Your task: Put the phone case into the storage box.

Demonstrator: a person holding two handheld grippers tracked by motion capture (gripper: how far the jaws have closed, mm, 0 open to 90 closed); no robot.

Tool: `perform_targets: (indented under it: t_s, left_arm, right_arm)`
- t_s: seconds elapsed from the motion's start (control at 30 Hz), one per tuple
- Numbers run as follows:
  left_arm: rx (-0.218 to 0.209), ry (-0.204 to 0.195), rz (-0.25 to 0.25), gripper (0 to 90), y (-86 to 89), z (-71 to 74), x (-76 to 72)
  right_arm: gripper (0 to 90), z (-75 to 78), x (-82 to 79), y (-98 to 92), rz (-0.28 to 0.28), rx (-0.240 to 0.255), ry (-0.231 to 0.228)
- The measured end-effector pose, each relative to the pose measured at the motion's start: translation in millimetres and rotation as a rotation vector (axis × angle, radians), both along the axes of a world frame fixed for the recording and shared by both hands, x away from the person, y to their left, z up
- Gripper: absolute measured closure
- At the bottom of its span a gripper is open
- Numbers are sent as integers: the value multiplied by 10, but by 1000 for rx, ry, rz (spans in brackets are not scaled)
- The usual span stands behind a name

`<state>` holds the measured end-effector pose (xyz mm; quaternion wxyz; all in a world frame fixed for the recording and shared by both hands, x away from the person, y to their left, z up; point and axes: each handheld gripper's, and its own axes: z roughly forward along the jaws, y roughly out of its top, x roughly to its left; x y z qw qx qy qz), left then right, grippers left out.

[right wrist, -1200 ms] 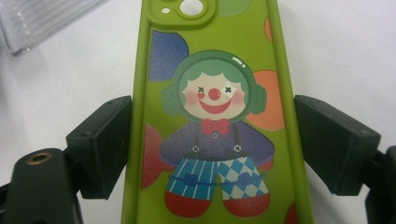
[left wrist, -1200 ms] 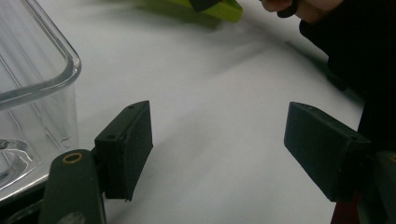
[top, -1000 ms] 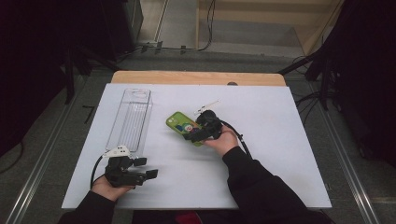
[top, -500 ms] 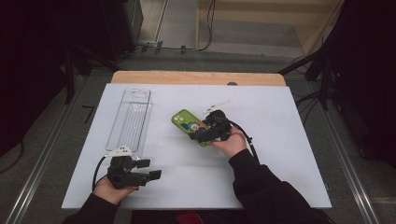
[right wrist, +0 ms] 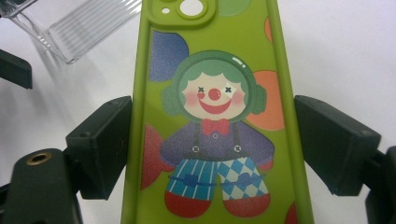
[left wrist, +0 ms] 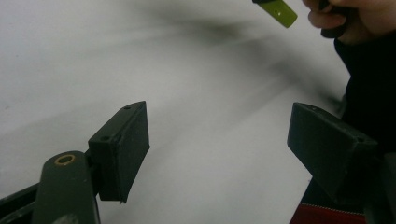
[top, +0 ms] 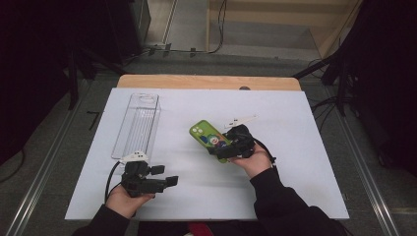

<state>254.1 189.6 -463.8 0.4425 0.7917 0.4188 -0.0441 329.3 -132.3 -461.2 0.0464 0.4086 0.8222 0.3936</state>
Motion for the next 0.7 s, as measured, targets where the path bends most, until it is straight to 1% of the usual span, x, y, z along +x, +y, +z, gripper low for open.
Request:
perform_targets:
  t_s: [0.17,0.27,0.4,0.5,0.57,0.63,0.7]
  left_arm:
    - [-4,-2,21,208,-10,37,33]
    - [-9,-2,21,208,-23,67,65]
    - [-25,5,29,209,-53,113,118]
    - [-15,15,44,210,-84,118,160]
    - [-19,20,46,212,-107,120,181]
    - [-10,19,40,212,-137,133,198]
    - [-4,15,40,212,-170,147,221]
  right_arm:
    - [146,-38,-63,-4,-11,-7,4]
    - [146,-56,-98,-2,-24,-1,8]
    - [146,-68,-141,-30,-44,4,10]
    - [146,-80,-187,-54,-62,15,12]
    - [146,-85,-226,-64,-77,24,13]
    - [146,-88,-264,-70,-91,30,18]
    - [146,-96,-292,-71,-97,33,9]
